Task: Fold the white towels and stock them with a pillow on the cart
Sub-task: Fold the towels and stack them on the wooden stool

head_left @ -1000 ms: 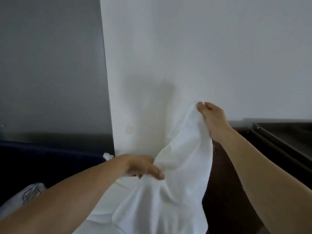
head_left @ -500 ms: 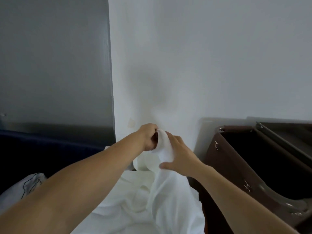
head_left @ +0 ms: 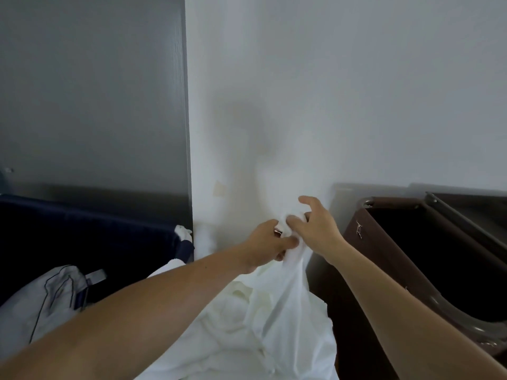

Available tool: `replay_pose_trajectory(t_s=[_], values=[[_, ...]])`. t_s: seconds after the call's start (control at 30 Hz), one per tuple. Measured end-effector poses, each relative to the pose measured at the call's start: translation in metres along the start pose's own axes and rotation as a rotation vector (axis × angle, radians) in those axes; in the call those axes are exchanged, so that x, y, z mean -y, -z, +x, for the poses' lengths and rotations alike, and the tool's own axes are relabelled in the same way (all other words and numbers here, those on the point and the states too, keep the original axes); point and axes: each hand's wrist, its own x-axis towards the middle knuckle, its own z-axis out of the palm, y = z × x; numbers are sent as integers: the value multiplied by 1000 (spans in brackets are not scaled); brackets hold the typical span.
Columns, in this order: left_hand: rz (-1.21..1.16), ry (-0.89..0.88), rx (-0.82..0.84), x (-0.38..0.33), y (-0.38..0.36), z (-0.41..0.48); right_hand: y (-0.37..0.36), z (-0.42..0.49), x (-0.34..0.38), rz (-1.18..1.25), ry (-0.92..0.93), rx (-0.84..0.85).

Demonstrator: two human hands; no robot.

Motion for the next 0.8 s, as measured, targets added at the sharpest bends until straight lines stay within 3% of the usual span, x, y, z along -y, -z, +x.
replay_pose_trajectory(t_s=[0.17,0.27,0.37,0.53,0.7,0.8], values=[[-172,60,-41,-9,21,-4,8,4,-6,-271,174,170],[-67,92,-47,-12,30,-8,4,1,-10,-553,294,167],[102,102,29,-9,35,-13,-17,-5,-11,-477,343,212],[260,118,-89,31,52,-21,-57,-9,-19,-475,220,323],[290,262,-156,95,80,-52,-120,-20,-28,-511,249,465],[545,371,-177,135,113,-88,-157,-24,-34,-570,256,485]])
